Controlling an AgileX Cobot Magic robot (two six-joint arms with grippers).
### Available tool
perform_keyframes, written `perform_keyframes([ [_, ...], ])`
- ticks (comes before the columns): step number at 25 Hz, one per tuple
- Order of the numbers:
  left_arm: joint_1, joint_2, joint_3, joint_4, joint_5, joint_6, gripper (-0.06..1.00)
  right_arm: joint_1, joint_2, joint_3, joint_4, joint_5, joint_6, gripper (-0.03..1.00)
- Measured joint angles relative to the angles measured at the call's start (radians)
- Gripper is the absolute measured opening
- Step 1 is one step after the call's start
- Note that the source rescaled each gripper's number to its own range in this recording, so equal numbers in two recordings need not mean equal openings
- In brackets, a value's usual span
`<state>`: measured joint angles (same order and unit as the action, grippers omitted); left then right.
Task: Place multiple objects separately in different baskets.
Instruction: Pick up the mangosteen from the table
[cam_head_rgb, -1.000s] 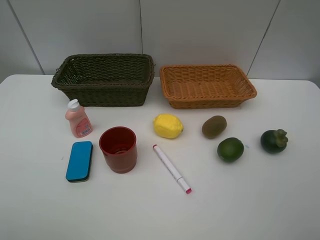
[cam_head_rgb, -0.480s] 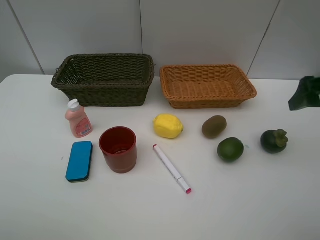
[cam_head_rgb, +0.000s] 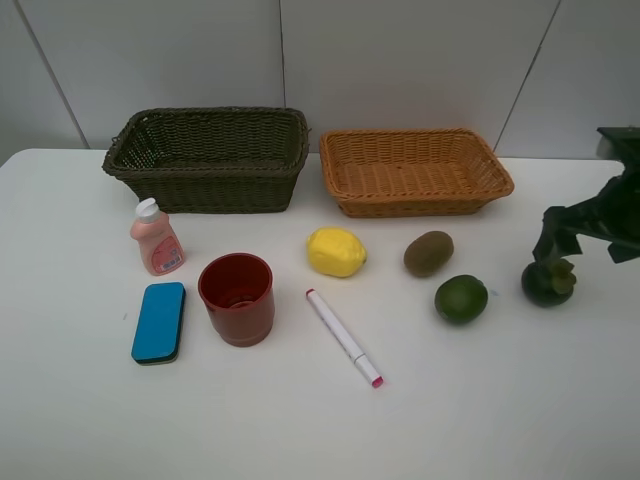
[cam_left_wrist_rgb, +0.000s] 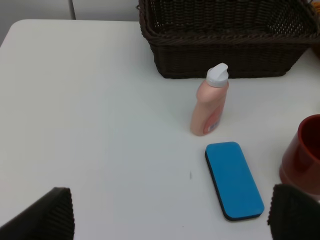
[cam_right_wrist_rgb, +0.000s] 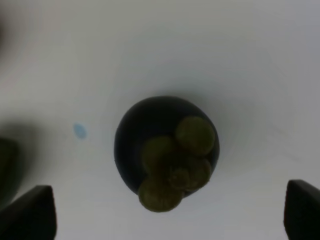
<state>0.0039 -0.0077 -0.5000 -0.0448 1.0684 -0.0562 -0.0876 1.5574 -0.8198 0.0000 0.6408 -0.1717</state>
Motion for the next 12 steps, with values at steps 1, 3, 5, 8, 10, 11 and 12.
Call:
perform_keyframes([
  [1,0.000,0.000,0.000,0.000,0.000,0.000,1.00,0.000,0.014,0.000,0.000,-0.005,0.000,1.00],
  [3,0.000,0.000,0.000,0.000,0.000,0.000,1.00,0.000,0.045,0.000,0.000,-0.020,-0.001,1.00],
  [5,0.000,0.000,0.000,0.000,0.000,0.000,1.00,0.000,0.069,0.000,0.000,-0.025,-0.001,1.00],
  [8,0.000,0.000,0.000,0.000,0.000,0.000,1.00,0.000,0.102,0.000,0.012,-0.031,-0.001,1.00],
  [10,0.000,0.000,0.000,0.000,0.000,0.000,1.00,0.000,0.117,0.000,0.019,-0.039,-0.001,1.00],
  [11,0.000,0.000,0.000,0.000,0.000,0.000,1.00,0.000,0.122,0.000,0.020,-0.044,-0.001,1.00],
  [12,0.000,0.000,0.000,0.000,0.000,0.000,1.00,0.000,0.125,0.000,0.020,-0.046,-0.001,1.00],
])
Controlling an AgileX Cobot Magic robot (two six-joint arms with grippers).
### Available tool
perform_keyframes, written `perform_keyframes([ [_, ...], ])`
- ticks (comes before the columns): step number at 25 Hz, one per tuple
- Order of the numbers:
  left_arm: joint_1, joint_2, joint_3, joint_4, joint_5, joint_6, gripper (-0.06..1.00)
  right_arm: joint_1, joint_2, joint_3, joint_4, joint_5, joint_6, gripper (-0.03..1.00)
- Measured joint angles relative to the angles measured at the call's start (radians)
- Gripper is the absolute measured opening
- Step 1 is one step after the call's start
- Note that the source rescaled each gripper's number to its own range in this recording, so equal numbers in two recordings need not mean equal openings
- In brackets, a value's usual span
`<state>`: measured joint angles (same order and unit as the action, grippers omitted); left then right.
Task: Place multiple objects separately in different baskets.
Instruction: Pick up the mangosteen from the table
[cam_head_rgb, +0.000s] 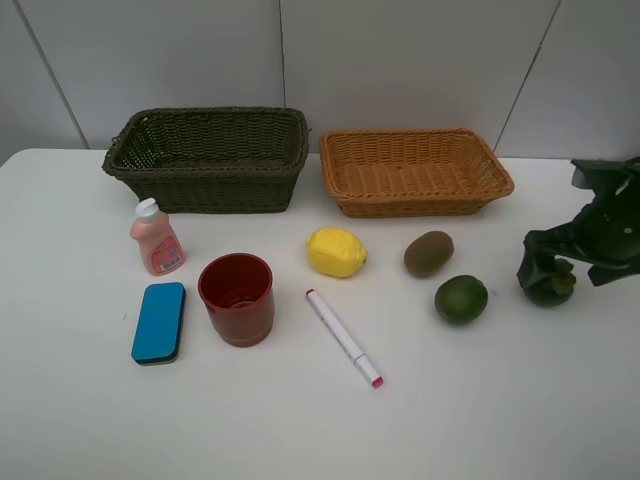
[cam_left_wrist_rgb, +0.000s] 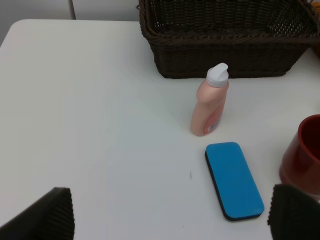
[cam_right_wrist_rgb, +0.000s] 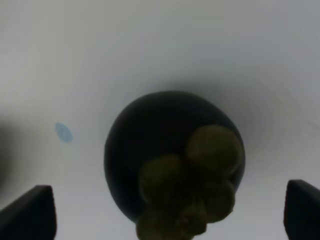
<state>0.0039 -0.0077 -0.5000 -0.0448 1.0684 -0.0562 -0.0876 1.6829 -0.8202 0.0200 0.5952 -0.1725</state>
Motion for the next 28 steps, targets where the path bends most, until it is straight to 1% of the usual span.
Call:
perform_keyframes([
  [4,0.000,0.000,0.000,0.000,0.000,0.000,1.00,0.000,0.027,0.000,0.000,-0.013,0.000,1.00],
  [13,0.000,0.000,0.000,0.000,0.000,0.000,1.00,0.000,0.076,0.000,0.000,-0.078,-0.002,1.00],
  [25,0.000,0.000,0.000,0.000,0.000,0.000,1.00,0.000,0.077,0.000,0.000,-0.081,-0.002,1.00],
  [26,0.000,0.000,0.000,0.000,0.000,0.000,1.00,0.000,0.077,0.000,0.000,-0.081,-0.002,0.99],
  [28,0.000,0.000,0.000,0.000,0.000,0.000,1.00,0.000,0.077,0.000,0.000,-0.081,-0.002,0.95],
])
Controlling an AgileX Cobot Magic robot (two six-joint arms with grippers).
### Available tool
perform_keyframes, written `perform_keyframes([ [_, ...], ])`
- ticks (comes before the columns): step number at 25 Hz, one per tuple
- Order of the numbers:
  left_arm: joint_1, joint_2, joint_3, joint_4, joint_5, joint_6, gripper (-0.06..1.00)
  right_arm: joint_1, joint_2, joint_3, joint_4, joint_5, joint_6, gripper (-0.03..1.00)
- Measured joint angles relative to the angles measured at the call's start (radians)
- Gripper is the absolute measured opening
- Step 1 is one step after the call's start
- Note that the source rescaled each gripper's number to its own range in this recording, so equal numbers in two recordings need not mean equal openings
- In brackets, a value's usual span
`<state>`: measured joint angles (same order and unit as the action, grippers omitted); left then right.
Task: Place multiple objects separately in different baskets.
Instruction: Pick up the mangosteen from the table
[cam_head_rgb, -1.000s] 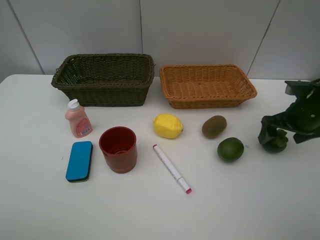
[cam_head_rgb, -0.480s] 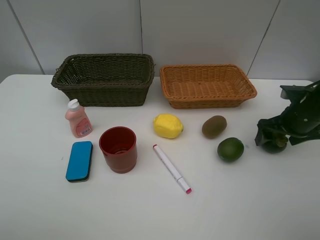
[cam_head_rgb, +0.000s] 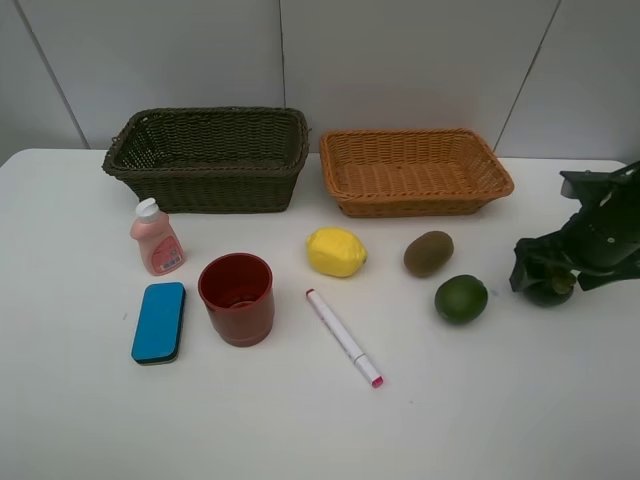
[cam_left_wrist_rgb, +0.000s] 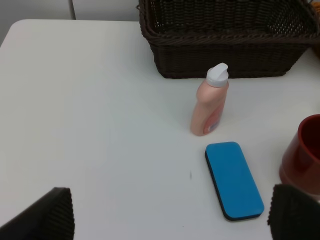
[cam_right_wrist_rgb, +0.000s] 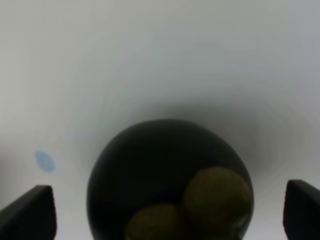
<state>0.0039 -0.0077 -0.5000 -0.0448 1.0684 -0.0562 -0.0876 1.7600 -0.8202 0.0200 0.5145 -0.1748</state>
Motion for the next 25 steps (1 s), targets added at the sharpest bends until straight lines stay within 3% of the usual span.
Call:
perform_keyframes([
  [2,0.000,0.000,0.000,0.000,0.000,0.000,1.00,0.000,0.000,0.000,0.003,0.004,0.000,0.79],
  [3,0.000,0.000,0.000,0.000,0.000,0.000,1.00,0.000,0.000,0.000,0.007,0.008,0.000,0.66],
  [4,0.000,0.000,0.000,0.000,0.000,0.000,1.00,0.000,0.000,0.000,0.014,0.012,0.000,0.63],
  [20,0.000,0.000,0.000,0.000,0.000,0.000,1.00,0.000,0.000,-0.005,0.037,0.023,0.000,0.63],
  [25,0.000,0.000,0.000,0.000,0.000,0.000,1.00,0.000,0.001,-0.073,0.038,0.107,0.000,0.63],
])
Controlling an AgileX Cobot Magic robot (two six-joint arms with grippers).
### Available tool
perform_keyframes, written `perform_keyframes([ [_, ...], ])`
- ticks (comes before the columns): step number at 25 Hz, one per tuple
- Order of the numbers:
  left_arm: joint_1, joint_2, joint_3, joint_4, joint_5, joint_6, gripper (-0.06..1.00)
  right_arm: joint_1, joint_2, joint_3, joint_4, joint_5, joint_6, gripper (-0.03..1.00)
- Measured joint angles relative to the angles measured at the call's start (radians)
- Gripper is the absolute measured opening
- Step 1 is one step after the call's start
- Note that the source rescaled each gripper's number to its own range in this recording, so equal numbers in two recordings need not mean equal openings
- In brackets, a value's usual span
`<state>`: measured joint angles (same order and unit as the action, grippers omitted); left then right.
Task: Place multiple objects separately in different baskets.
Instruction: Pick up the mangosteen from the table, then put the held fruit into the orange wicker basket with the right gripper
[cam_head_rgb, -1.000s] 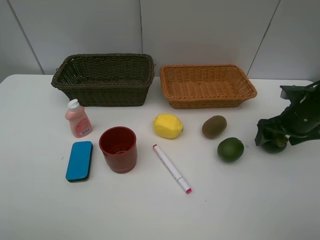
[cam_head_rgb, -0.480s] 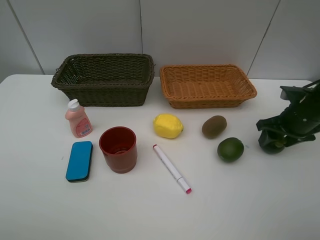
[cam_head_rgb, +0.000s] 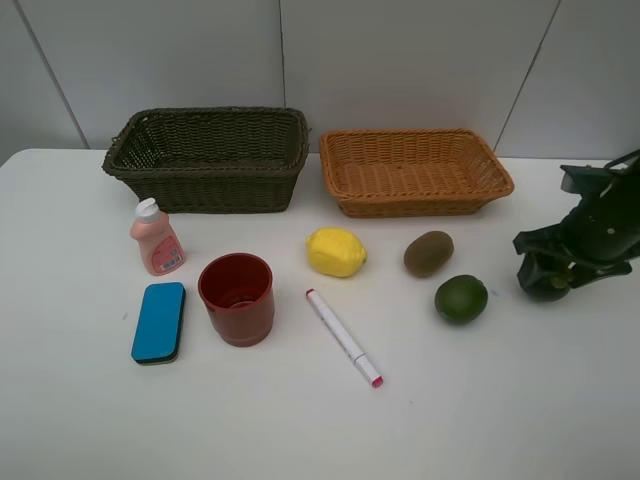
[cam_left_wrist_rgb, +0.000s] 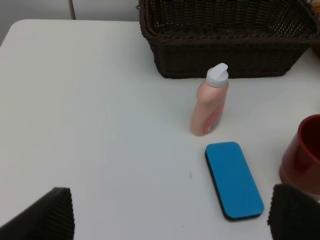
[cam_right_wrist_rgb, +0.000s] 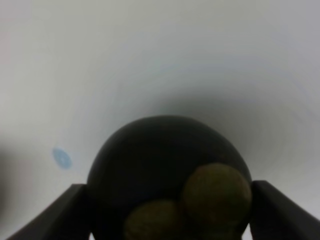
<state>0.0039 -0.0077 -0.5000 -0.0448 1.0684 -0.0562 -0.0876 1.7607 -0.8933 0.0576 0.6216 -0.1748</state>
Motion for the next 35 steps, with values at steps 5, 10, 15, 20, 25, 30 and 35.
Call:
perform_keyframes([
  [5,0.000,0.000,0.000,0.000,0.000,0.000,1.00,0.000,-0.020,-0.133,0.005,0.132,0.000,0.63],
  [10,0.000,0.000,0.000,0.000,0.000,0.000,1.00,0.025,-0.049,-0.305,0.010,0.255,0.000,0.63],
  [15,0.000,0.000,0.000,0.000,0.000,0.000,1.00,0.084,-0.050,-0.465,0.010,0.291,0.000,0.63],
  [20,0.000,0.000,0.000,0.000,0.000,0.000,1.00,0.125,-0.026,-0.570,0.012,0.259,0.000,0.63],
  [25,0.000,0.000,0.000,0.000,0.000,0.000,1.00,0.148,0.077,-0.673,0.011,0.229,0.000,0.63],
  [30,0.000,0.000,0.000,0.000,0.000,0.000,1.00,0.148,0.197,-0.723,0.010,0.197,0.000,0.63],
  [35,0.000,0.000,0.000,0.000,0.000,0.000,1.00,0.148,0.302,-0.728,0.010,0.145,0.000,0.63],
])
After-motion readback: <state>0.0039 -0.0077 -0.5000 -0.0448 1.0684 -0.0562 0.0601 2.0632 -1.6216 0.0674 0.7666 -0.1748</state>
